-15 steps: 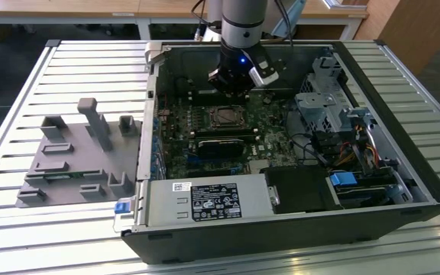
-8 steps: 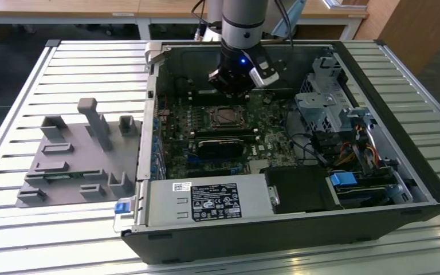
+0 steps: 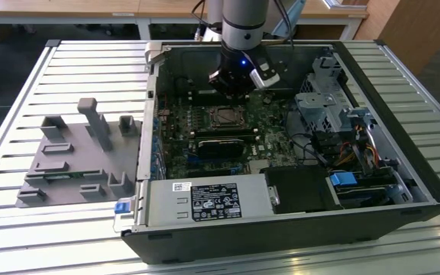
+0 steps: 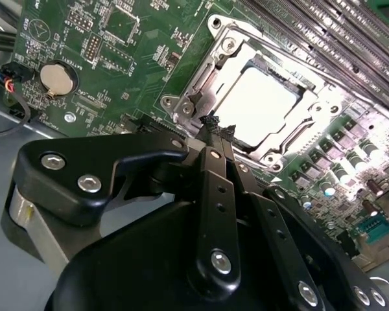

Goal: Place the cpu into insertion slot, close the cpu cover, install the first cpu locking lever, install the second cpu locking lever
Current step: 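Install the second cpu locking lever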

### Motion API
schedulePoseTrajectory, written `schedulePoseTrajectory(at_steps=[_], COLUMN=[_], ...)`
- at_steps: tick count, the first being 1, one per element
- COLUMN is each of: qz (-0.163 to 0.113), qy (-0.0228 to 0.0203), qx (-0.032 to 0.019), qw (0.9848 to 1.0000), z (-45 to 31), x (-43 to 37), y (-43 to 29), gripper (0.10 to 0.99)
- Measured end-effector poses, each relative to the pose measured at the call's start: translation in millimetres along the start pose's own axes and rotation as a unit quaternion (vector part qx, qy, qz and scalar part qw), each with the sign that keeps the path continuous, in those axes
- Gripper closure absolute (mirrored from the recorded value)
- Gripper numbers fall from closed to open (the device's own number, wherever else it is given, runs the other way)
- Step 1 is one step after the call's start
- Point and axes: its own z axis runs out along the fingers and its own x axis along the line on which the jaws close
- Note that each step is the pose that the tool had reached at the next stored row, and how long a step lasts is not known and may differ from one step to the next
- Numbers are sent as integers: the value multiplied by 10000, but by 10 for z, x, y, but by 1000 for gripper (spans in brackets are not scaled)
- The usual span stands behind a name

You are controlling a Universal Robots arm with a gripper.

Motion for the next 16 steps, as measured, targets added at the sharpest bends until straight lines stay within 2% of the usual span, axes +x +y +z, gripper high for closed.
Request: schedulePoseTrajectory(at_steps=[10, 13, 16], qz=[0, 0, 0], qy=[0, 0, 0], qx=[1, -3, -4], qw=[10000, 10000, 10000], z=[-19, -102, -230], x=[2, 0, -3], y=[-83, -79, -71], gripper=[969, 969, 969])
